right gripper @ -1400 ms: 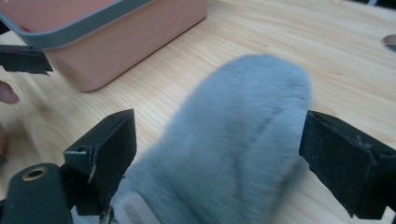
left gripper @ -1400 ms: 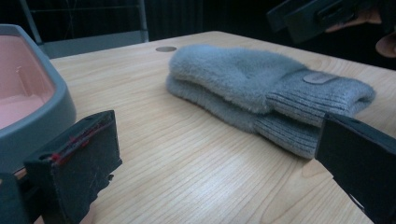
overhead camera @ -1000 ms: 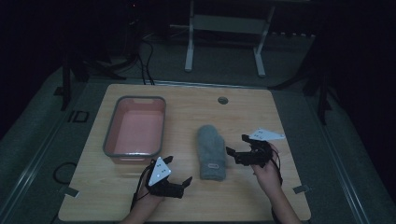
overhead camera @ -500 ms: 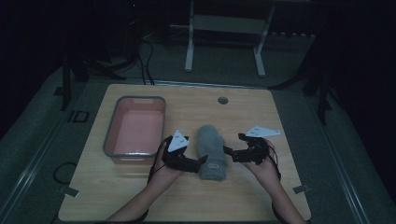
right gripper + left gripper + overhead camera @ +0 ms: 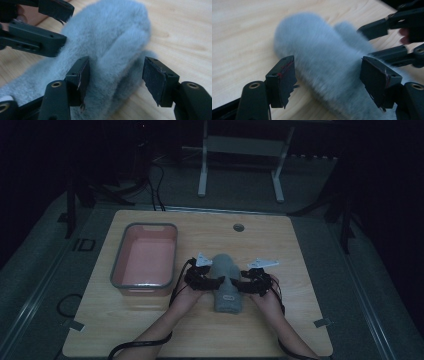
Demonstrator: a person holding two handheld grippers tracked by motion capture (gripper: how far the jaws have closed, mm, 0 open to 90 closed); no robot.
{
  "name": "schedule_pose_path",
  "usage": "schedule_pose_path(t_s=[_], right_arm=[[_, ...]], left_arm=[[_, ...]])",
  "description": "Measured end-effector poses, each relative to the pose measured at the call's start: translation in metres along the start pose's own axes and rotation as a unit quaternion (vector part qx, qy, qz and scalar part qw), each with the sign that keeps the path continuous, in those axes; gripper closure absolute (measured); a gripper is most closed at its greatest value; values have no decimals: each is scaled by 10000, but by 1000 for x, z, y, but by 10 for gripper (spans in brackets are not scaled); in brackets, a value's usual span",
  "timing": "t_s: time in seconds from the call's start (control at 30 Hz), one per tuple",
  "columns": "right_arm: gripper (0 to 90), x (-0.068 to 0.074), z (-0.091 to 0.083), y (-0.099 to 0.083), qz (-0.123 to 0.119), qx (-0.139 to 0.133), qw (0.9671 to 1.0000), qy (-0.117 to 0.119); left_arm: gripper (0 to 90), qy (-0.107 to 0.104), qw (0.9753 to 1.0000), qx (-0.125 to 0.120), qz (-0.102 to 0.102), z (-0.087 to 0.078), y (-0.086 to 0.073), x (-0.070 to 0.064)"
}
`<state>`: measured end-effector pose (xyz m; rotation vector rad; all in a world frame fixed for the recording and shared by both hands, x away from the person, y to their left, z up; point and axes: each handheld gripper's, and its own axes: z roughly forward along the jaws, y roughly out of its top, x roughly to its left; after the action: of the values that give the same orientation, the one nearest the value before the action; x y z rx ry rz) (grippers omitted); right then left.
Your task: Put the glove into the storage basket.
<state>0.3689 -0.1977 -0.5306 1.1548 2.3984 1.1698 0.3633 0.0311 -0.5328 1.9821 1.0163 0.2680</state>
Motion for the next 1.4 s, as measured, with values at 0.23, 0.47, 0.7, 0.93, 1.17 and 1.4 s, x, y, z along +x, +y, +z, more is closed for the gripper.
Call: schedule_pose_path(t_s=[0.23,0.47,0.7,0.93,1.17,1.4], right_arm=[[394,-7,10,-11,78,256,9996,80],[410,-13,15,-13,231,364,9985,336],[561,-16,17,-12,297,468,9963,659],[717,-11,17,-7,135,657,9956,654],[798,-9,12,-7,242,539,9961,651],[814,-8,-4,1,392,226,9954,845]], left_arm=[[242,-24,9991,338,-237,13,-6,5],[156,-243,9964,601,-547,22,-9,16],[228,-408,9963,607,-451,27,-8,17],[590,-1009,9906,703,-607,31,-8,17],[766,-1033,9915,558,-557,25,-5,13],[786,-1063,9928,339,-428,5,12,9]])
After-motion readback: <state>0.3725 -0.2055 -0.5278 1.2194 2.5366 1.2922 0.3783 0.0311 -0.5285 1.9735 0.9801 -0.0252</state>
